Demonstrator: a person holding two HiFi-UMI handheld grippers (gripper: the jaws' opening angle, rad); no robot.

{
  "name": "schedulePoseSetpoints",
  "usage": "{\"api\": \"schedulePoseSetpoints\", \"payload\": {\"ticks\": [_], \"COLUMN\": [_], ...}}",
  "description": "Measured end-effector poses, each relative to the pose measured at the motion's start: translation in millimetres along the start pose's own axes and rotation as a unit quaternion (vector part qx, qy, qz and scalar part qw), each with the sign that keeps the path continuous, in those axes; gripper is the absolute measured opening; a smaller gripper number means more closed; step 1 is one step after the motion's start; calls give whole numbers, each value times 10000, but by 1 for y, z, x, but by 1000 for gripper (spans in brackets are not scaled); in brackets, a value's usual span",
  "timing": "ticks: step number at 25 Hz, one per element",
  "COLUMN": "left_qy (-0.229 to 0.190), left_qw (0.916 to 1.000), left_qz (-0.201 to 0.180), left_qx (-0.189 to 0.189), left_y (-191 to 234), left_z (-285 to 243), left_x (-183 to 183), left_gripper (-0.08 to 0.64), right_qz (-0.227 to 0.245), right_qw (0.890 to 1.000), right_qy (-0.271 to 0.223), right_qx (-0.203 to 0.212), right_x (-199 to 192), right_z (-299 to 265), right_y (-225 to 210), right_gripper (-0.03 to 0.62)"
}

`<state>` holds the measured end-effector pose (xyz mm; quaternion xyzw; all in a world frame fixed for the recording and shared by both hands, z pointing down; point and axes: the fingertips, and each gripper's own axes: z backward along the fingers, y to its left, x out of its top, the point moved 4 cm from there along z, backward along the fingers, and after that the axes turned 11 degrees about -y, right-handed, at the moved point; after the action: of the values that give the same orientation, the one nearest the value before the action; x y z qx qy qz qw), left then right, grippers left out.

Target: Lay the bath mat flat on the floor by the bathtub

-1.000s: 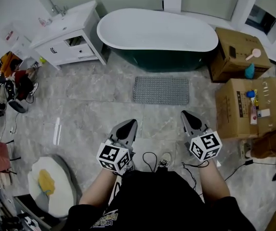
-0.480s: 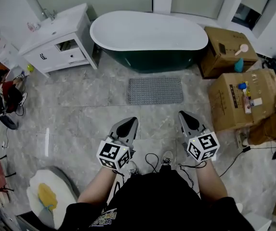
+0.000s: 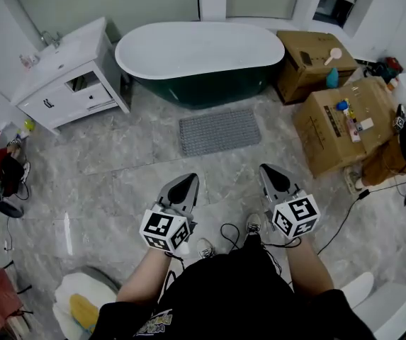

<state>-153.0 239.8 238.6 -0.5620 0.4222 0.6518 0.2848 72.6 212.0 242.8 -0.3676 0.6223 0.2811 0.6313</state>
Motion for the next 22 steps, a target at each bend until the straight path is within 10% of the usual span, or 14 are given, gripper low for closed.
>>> {"api": "schedulePoseSetpoints", "payload": {"ticks": [22], "left_qy": [-104], "left_qw": [9995], "left_qz": [-145], "left_qx": [-273], "left_y": [-5], "left_z": [69], "left_x": [14], "left_gripper": [15], "right_qz": [86], "right_qw": [9994], "right_qy": [-259], "right_qx": [-205], "right_x": [3], "right_z": [37], "right_y": [69], "right_gripper": [15]}}
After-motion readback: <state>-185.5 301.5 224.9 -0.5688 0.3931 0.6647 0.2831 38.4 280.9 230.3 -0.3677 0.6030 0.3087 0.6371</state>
